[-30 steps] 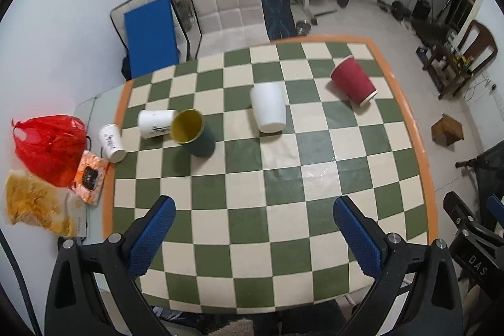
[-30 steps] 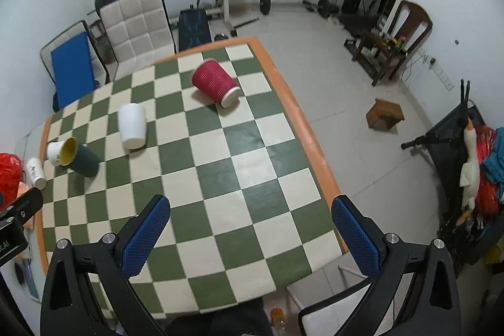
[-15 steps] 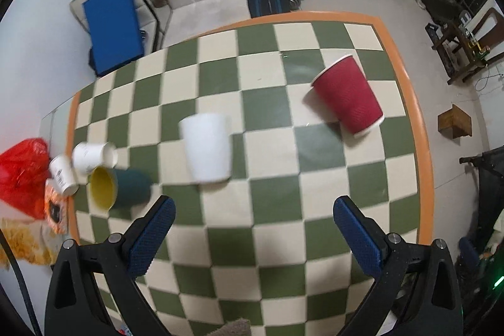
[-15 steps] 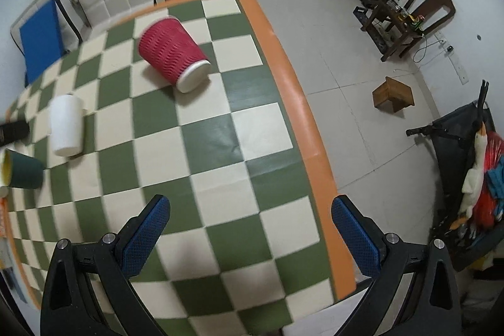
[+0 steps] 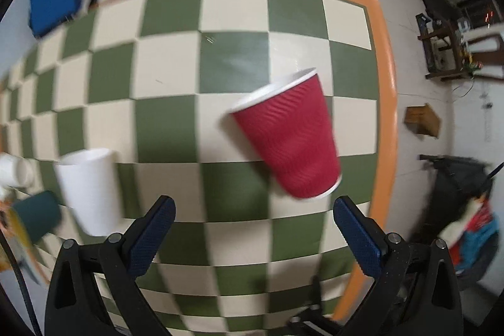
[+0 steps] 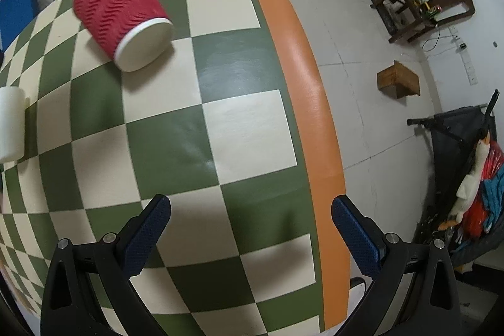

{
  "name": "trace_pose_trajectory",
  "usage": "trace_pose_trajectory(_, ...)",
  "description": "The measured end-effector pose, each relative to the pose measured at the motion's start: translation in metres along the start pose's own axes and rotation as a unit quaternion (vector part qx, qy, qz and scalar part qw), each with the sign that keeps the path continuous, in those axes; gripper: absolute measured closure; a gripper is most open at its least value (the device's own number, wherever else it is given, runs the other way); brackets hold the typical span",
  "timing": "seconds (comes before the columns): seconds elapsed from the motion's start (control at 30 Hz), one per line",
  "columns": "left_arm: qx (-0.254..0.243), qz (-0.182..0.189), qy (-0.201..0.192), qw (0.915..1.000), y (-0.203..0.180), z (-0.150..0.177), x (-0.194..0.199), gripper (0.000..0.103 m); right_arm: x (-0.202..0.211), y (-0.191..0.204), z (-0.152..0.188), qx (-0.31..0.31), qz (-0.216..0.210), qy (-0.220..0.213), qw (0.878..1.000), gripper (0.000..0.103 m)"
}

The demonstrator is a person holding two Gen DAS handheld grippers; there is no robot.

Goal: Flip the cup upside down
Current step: 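Move the right tool toward the red ribbed cup lying on its side, then grasp the red cup with the left tool and lift it upright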

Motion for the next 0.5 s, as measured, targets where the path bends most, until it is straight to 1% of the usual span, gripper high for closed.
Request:
trace_pose_trajectory(0.03, 0.007, 0.009, 0.007, 0.9999, -0.002, -0.003, -0.003, 0.000, -0.002, -0.002, -0.003, -0.003, -0.005, 0.003, 1.000, 0.000)
trace_pose_trajectory(0.1, 0.024, 0.039, 0.024, 0.9987, -0.006, -0.010, -0.012, 0.000, -0.004, -0.005, -0.008, -0.009, -0.011, 0.009, 1.000, 0.000)
trace_pose_trajectory(0.23, 0.045, 0.064, 0.036, 0.9963, -0.011, -0.026, -0.021, 0.000, -0.007, -0.011, -0.017, -0.017, -0.020, 0.019, 0.999, 0.000)
trace_pose_trajectory(0.37, 0.043, 0.062, 0.044, 0.9962, -0.018, -0.037, -0.029, 0.000, -0.009, -0.014, -0.023, -0.020, -0.025, 0.028, 0.999, 0.000)
trace_pose_trajectory(0.43, 0.031, 0.050, 0.046, 0.9972, -0.023, -0.040, -0.033, 0.000, -0.009, -0.013, -0.023, -0.019, -0.023, 0.029, 0.999, 0.000)
trace_pose_trajectory(0.5, 0.018, 0.029, 0.047, 0.9983, -0.028, -0.042, -0.038, 0.000, -0.010, -0.011, -0.025, -0.018, -0.023, 0.031, 0.999, 0.000)
Point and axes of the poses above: each gripper's, at about its wrist camera, not at the fingertips, and x roughly against the way its jaws point, y to its left, z to its underside, the point moved 9 cm from there along -x, roughly the way its jaws point, and after that the axes turned 12 degrees about y, right-handed, at the moved point
